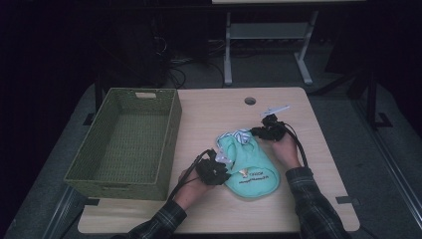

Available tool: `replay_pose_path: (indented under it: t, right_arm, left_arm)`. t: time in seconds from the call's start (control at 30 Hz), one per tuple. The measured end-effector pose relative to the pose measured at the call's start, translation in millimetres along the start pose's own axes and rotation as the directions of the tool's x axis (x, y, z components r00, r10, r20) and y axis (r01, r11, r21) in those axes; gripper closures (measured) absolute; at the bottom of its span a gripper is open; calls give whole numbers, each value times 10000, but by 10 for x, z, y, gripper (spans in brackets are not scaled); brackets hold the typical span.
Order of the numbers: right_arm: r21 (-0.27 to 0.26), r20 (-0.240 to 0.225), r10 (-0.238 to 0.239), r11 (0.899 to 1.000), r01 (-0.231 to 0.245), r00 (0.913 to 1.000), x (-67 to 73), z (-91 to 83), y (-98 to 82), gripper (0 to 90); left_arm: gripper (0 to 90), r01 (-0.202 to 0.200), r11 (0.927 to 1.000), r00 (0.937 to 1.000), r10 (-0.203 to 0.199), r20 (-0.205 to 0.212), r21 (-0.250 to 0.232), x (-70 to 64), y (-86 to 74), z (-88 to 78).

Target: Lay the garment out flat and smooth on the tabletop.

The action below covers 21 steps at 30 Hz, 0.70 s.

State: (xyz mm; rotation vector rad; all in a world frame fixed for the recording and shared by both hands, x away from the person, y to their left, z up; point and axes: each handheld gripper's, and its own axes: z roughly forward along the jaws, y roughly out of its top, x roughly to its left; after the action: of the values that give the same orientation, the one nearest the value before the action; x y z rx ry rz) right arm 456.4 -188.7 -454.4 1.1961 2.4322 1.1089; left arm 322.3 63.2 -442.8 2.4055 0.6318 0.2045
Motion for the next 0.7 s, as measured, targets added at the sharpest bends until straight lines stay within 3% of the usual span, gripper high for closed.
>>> replay_pose_path:
  t: [0.1, 0.33, 0.7]
  right_arm:
    - [-115, -102, -106, 9999, 105, 9999, 20, -106, 8, 865]
    - [-222, -445, -298, 9993, 289, 9986, 106, -344, -87, 899]
    - [-266, -493, -503, 9984, 490, 9975, 279, -613, -487, 898]
  left_arm:
    - [723, 100, 9995, 9999, -101, -31, -284, 39, 25, -60]
    - [878, 307, 9989, 9995, -310, -82, -347, 163, 74, -45]
    - [892, 308, 9993, 9994, -311, -166, -188, 289, 114, 109]
